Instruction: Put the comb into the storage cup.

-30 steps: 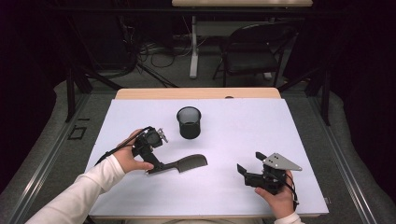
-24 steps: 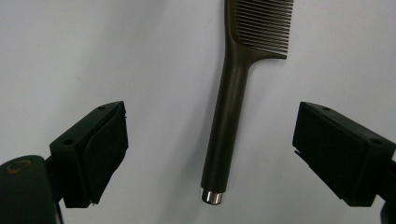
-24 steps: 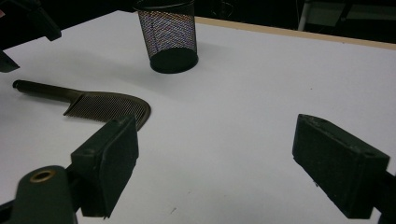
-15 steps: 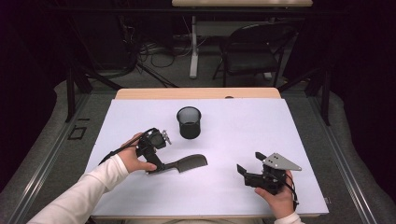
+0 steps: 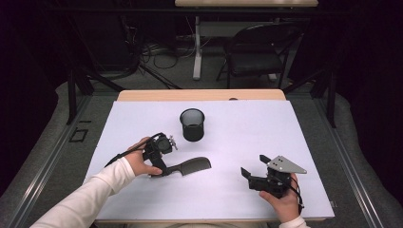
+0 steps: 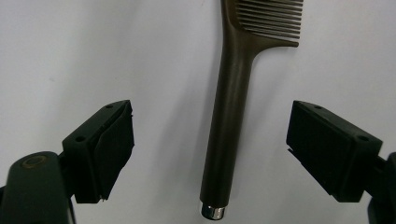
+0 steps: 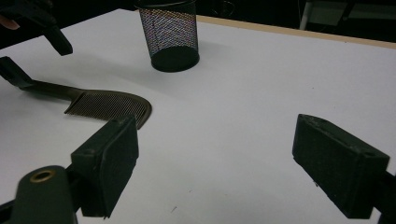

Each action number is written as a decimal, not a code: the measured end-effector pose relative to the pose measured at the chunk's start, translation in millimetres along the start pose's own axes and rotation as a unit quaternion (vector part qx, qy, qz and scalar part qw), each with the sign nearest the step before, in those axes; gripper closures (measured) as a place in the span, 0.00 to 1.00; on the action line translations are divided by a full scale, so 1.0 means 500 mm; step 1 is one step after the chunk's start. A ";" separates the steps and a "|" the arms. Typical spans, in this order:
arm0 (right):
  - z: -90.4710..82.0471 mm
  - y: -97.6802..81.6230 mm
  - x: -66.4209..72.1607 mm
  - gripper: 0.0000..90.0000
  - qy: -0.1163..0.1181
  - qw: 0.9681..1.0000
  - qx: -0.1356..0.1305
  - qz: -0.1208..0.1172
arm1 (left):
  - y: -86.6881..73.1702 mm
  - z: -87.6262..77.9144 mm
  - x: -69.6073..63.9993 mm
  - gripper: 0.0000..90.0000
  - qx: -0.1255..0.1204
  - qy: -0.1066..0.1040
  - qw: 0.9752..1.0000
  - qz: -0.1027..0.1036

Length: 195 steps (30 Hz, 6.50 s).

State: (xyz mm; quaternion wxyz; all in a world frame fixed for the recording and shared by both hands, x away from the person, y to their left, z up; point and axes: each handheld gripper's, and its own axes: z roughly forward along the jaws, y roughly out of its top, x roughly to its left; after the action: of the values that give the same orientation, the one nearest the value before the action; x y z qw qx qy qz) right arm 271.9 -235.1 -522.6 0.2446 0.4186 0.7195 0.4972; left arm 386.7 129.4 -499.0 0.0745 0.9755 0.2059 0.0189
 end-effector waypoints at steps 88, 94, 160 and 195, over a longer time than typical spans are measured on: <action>0.000 -0.002 -0.005 0.17 0.008 1.000 0.006 0.003 | 0.044 0.055 -0.019 0.75 0.061 -0.022 0.995 0.072; 0.000 -0.002 -0.004 0.17 0.008 1.000 0.006 0.003 | 0.044 0.054 -0.020 0.79 0.063 -0.022 0.995 0.076; 0.001 -0.003 -0.007 0.17 0.008 1.000 0.004 0.003 | 0.046 0.043 -0.026 0.81 0.055 -0.014 0.997 0.059; 0.002 -0.004 -0.008 0.17 0.009 1.000 0.006 0.006 | 0.040 -0.018 -0.008 0.81 -0.024 -0.021 0.999 0.032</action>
State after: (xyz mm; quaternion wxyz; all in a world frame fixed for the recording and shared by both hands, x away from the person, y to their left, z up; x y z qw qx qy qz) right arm 274.3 -238.3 -525.1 0.2326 0.4202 0.7220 0.4981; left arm 390.5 111.2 -487.0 0.1015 0.9797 0.1729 0.0056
